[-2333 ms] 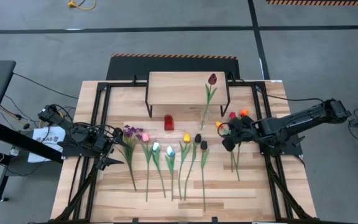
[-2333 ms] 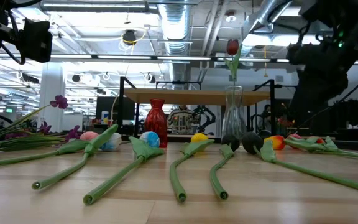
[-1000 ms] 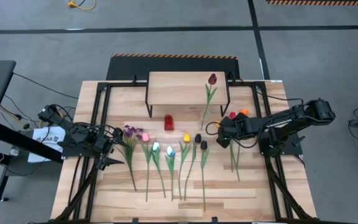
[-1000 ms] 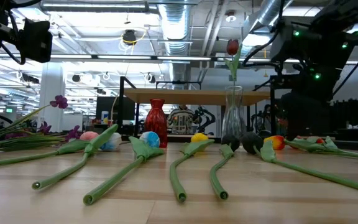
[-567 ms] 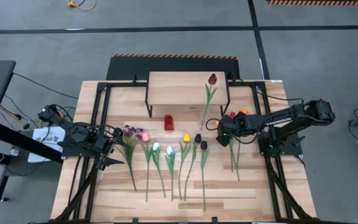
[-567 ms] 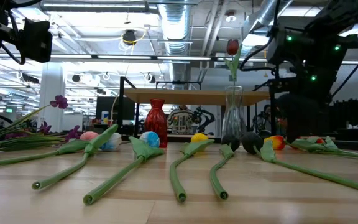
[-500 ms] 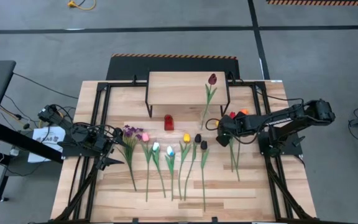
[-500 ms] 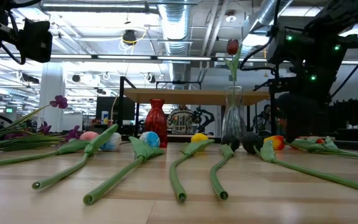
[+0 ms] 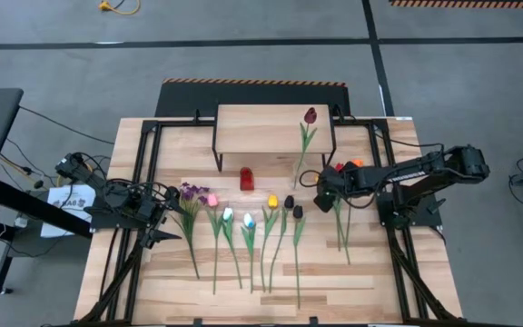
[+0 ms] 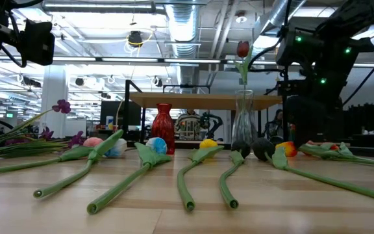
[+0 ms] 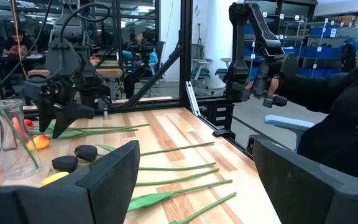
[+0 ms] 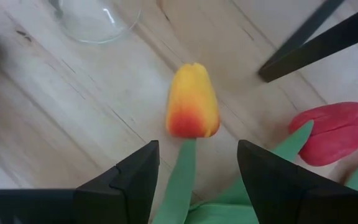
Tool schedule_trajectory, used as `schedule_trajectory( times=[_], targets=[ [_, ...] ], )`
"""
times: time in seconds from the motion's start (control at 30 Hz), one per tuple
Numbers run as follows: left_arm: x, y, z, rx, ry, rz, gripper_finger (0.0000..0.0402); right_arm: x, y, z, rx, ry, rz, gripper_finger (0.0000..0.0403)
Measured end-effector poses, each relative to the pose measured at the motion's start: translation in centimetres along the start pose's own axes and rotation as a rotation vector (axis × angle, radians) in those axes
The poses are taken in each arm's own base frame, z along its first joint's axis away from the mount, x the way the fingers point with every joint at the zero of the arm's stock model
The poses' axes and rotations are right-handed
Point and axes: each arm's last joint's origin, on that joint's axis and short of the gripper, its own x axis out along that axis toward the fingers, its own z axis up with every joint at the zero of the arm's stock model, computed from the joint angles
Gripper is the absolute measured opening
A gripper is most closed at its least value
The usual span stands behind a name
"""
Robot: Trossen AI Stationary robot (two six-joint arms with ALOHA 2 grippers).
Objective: Pick and place flowers into a vace then onto a shelf
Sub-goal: Put the light orange flower into the transparent vase
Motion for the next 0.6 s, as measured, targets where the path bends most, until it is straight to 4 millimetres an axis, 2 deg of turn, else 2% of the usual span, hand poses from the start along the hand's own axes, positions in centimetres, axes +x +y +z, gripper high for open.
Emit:
schedule_trajectory(
  times=[0.3,0.6],
  targets=[
    [0.00,0.00,0.00,0.000,0.000,0.000,0.0302,0.03,0.07,-0.04,-0.016,0.032,0.046,0.0192],
    [0.00,0.00,0.01,0.000,0.000,0.000,0.0302,0.11,0.16,-0.05,-0.036,0.040,0.062,0.0194]
  ],
)
